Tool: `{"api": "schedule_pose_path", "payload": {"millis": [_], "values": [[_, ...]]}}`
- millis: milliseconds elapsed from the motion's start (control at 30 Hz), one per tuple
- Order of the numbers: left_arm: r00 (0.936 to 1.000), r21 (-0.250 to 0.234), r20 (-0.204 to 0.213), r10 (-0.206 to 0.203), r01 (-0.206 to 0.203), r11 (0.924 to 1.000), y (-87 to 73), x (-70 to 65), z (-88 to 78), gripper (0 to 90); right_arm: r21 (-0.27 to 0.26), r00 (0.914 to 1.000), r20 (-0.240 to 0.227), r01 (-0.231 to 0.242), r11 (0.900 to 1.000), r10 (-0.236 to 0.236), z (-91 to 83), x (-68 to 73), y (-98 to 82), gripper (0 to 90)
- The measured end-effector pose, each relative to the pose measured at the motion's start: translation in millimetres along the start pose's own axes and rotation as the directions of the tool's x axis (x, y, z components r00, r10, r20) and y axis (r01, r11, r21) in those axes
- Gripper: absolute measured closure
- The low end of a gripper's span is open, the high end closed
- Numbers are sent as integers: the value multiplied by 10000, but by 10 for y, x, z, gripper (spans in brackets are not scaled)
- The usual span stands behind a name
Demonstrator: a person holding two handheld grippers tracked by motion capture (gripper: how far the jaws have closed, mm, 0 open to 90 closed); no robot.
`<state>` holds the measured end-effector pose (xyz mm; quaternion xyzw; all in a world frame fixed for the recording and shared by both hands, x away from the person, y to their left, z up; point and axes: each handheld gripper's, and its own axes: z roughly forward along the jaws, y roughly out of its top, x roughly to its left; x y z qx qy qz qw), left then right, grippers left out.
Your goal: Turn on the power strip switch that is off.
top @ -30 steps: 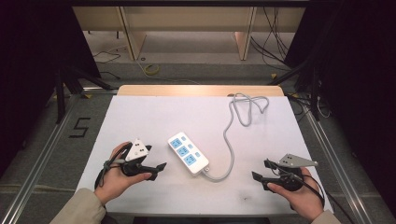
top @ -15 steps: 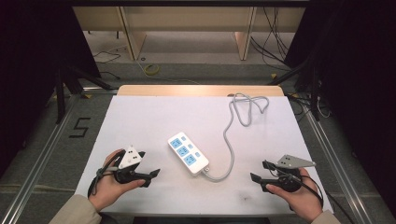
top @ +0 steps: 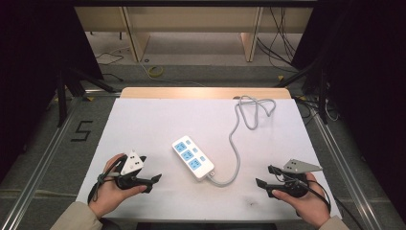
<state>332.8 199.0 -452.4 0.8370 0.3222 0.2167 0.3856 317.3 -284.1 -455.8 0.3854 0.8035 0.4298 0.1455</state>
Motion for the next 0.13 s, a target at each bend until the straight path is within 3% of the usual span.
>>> {"api": "schedule_pose_path", "payload": {"millis": [133], "values": [[10000,0,-14,-32,32,10000,2,3,10,183,12,10000,15,-12,10000,12,-7,-2,-1,305]]}}
